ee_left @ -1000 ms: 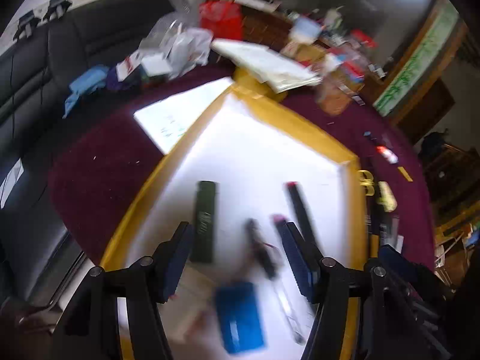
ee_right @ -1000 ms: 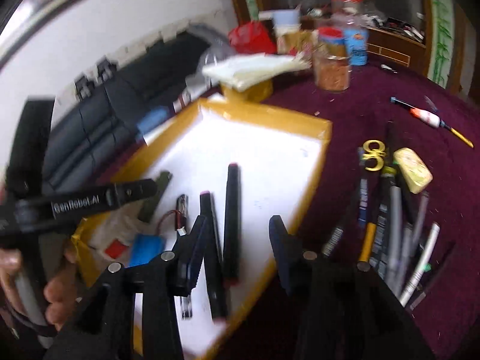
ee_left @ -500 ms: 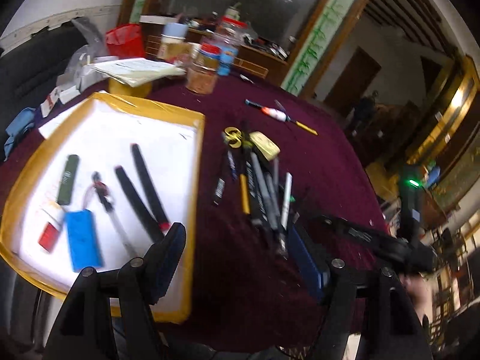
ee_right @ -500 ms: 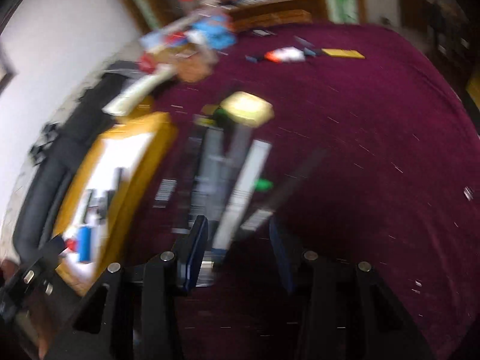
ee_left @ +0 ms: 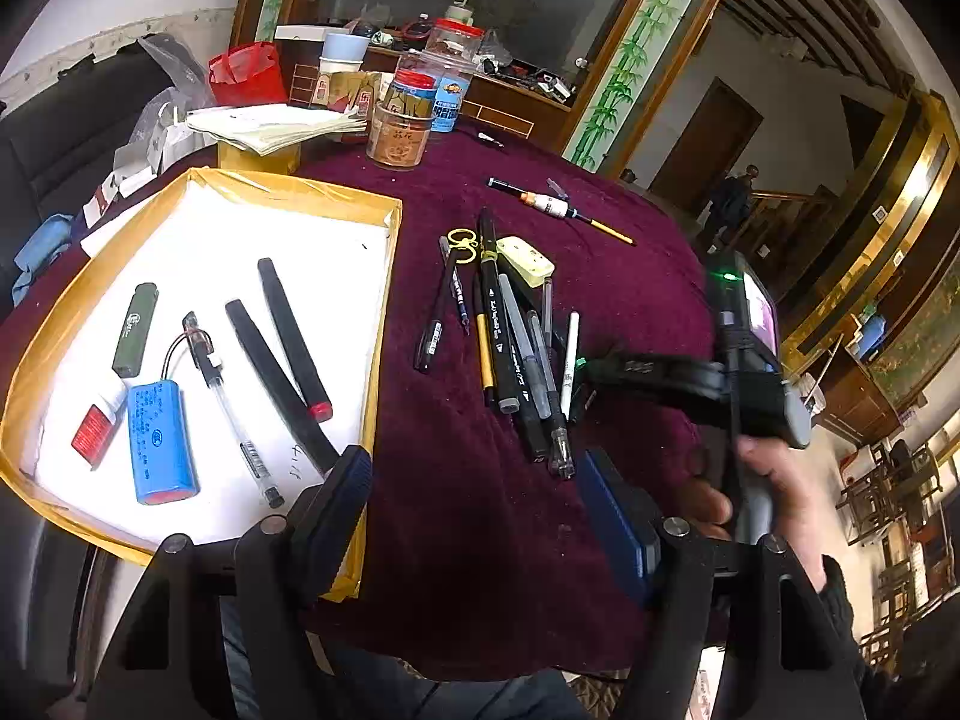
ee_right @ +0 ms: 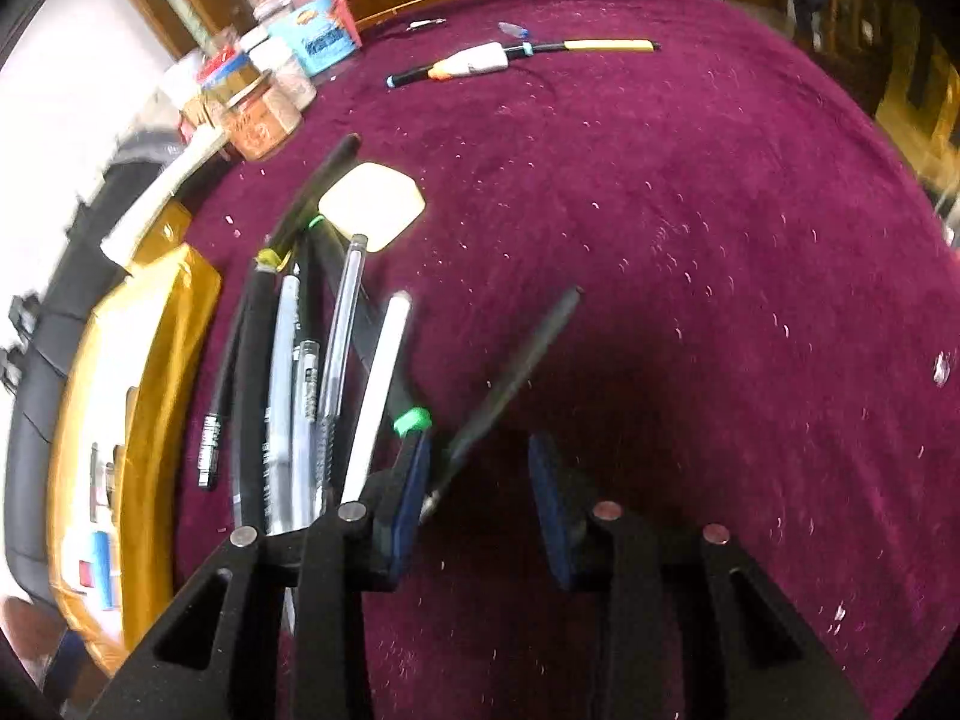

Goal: Organize rigid objects
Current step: 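Move both tools back to the pile of pens, then grasp a black labelled pen with the right tool while the left tool grasps a white marker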

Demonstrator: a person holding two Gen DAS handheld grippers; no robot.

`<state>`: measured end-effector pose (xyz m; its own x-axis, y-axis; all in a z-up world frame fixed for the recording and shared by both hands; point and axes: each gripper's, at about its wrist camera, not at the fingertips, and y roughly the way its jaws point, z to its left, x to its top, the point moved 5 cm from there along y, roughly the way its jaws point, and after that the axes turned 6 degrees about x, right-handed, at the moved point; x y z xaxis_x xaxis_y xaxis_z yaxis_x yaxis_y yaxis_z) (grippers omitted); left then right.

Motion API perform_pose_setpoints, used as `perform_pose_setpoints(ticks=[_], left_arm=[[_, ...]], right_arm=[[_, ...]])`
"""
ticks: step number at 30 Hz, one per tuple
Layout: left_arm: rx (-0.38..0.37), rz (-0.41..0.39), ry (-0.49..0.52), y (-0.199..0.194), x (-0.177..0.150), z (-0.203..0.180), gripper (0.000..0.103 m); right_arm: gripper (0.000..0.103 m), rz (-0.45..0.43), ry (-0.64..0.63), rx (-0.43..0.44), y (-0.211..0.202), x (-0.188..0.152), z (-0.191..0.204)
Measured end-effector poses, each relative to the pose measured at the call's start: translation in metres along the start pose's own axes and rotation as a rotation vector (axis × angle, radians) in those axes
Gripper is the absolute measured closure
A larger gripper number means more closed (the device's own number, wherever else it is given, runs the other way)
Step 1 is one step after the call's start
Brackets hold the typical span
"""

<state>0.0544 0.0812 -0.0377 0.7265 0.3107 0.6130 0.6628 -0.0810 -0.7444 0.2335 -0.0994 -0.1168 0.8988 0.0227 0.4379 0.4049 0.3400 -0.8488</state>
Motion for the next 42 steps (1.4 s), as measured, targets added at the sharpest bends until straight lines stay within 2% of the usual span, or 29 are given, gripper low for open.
perform_pose_setpoints(ticks=[3,5,11,15,20,24,25,27,32,34,36,38,42], left_arm=[[-0.004,0.013,0.023,0.003,-0.001,-0.006,0.029],[0.000,0.014,0.042,0.003,-0.001,-0.012,0.029],[-0.035,0.059,0.099,0.020,-0.002,-0.039,0.029],[-0.070,0.102,0.167,0.038,0.006,-0.066,0.029],[-0.097,0.165,0.218,0.074,0.022,-0.098,0.029],[-0.052,0.207,0.278,0.115,0.035,-0.117,0.029],[-0.040,0.214,0.280,0.122,0.037,-0.119,0.032],[-0.027,0.241,0.295,0.139,0.037,-0.122,0.045],[0.000,0.295,0.281,0.168,0.038,-0.122,0.054],[0.045,0.277,0.312,0.171,0.038,-0.123,0.069],[0.056,0.314,0.317,0.174,0.031,-0.122,0.087],[0.067,0.297,0.319,0.170,0.028,-0.120,0.095],[-0.048,0.334,0.238,0.154,0.010,-0.112,0.094]], right_arm=[[0.074,-0.001,-0.086,-0.077,0.001,-0.004,0.010],[0.084,0.007,-0.107,-0.080,-0.003,-0.012,0.010],[0.092,-0.011,-0.120,-0.090,-0.024,-0.032,-0.021],[0.093,-0.051,-0.105,-0.163,-0.040,-0.040,-0.058],[0.092,-0.098,-0.070,-0.078,-0.045,-0.044,-0.076],[0.092,-0.141,-0.101,-0.093,-0.046,-0.049,-0.074],[0.092,-0.141,-0.107,-0.097,-0.047,-0.049,-0.073],[0.092,-0.140,-0.108,-0.093,-0.047,-0.049,-0.074],[0.091,-0.143,-0.120,-0.092,-0.046,-0.050,-0.072],[0.091,-0.143,-0.121,-0.091,-0.046,-0.049,-0.071],[0.091,-0.143,-0.119,-0.088,-0.046,-0.049,-0.072],[0.091,-0.142,-0.118,-0.084,-0.046,-0.049,-0.072],[0.091,-0.143,-0.114,-0.079,-0.046,-0.049,-0.072]])
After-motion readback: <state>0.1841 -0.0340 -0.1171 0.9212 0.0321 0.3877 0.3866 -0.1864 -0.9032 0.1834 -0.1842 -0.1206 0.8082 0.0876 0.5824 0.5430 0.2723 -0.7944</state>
